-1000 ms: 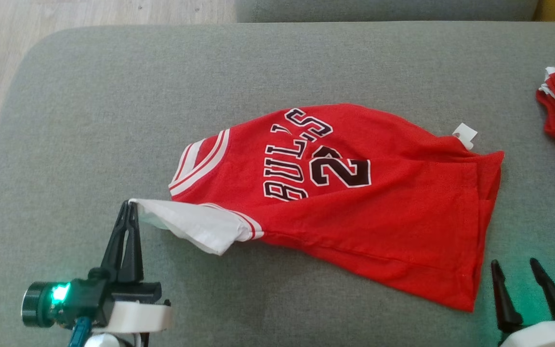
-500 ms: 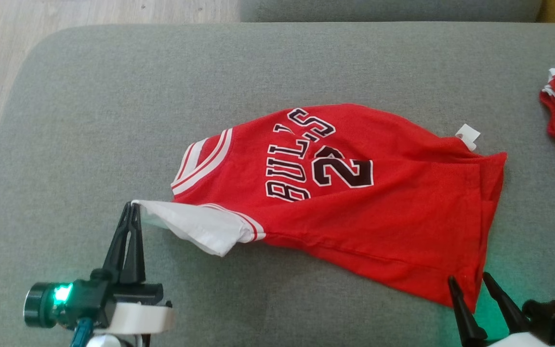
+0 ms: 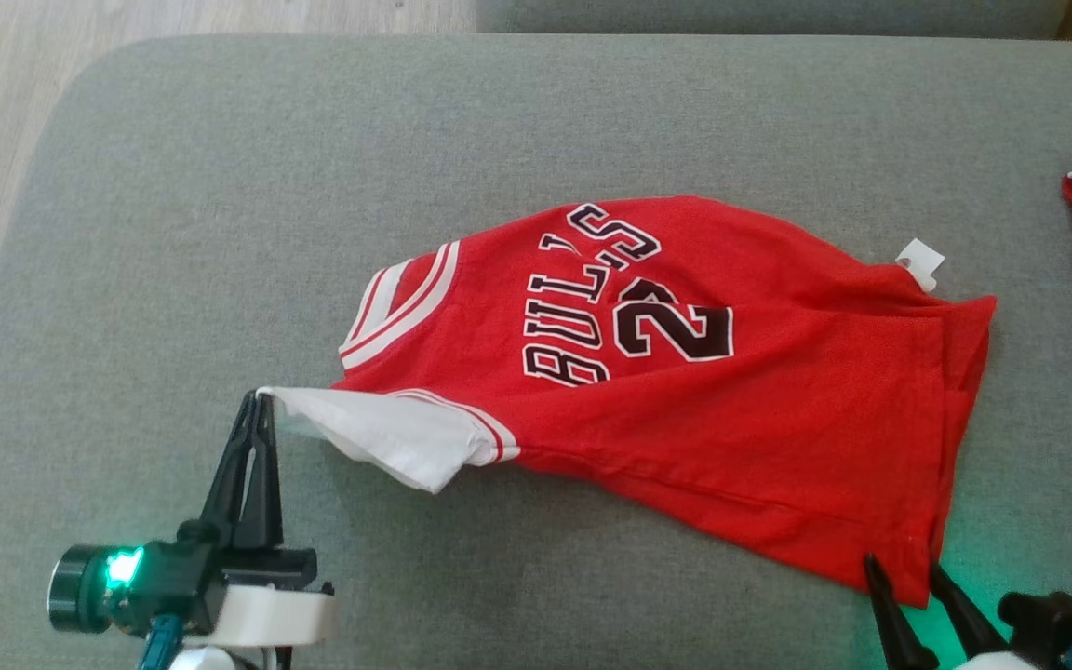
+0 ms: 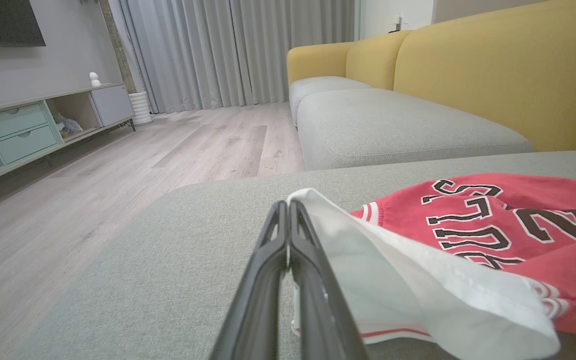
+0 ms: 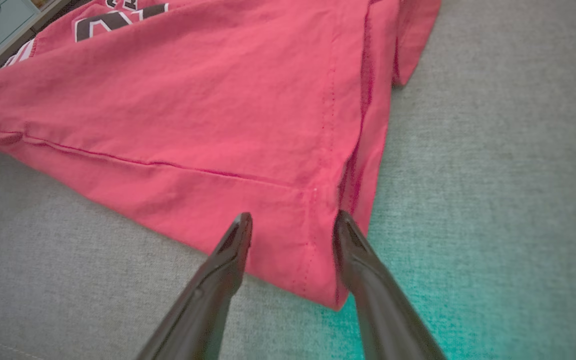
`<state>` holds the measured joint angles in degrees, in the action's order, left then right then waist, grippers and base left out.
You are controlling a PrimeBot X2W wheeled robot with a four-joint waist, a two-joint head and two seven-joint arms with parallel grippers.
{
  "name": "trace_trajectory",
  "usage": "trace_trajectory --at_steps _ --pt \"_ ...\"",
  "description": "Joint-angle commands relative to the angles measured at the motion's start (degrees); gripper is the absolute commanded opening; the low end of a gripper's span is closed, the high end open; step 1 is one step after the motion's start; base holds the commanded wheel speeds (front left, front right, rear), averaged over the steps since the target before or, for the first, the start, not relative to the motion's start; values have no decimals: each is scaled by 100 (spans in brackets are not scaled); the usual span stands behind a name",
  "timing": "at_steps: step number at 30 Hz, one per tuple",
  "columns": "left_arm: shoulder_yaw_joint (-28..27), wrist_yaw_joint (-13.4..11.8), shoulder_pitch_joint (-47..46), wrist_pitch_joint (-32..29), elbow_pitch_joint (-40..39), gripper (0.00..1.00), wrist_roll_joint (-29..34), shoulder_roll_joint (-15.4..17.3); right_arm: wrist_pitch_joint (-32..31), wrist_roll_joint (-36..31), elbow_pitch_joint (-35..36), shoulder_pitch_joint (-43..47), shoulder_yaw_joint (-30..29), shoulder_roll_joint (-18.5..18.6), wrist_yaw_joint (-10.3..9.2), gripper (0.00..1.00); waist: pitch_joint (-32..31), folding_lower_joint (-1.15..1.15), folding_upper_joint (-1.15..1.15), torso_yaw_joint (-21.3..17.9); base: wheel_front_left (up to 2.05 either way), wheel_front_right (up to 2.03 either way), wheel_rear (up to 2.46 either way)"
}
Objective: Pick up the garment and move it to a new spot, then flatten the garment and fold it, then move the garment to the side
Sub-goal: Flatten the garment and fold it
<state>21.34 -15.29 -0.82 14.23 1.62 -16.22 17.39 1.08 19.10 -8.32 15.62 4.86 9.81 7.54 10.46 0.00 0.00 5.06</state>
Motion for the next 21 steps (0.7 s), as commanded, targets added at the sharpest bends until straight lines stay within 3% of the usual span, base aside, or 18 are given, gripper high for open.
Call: trace_trajectory --at_steps 1,6,15,17,21 --pt "-188 -11 -232 58 -169 0 -32 127 95 3 117 -232 113 177 -5 79 11 0 0 4 0 0 0" --pt "-183 -26 -232 60 -169 0 -41 128 198 -35 41 -342 110 219 -5 75 16 0 0 13 0 0 0" --pt "-173 -42 -256 64 -159 0 -61 113 202 -18 -138 -481 138 234 -5 30 37 0 0 60 0 0 0" --pt "-181 -52 -257 65 -162 0 -63 116 219 -28 -181 -535 143 239 -5 0 46 0 0 62 0 0 0" --pt "-199 -71 -254 66 -165 0 -68 122 300 -71 -190 -633 102 234 -5 0 46 0 0 51 0 0 0"
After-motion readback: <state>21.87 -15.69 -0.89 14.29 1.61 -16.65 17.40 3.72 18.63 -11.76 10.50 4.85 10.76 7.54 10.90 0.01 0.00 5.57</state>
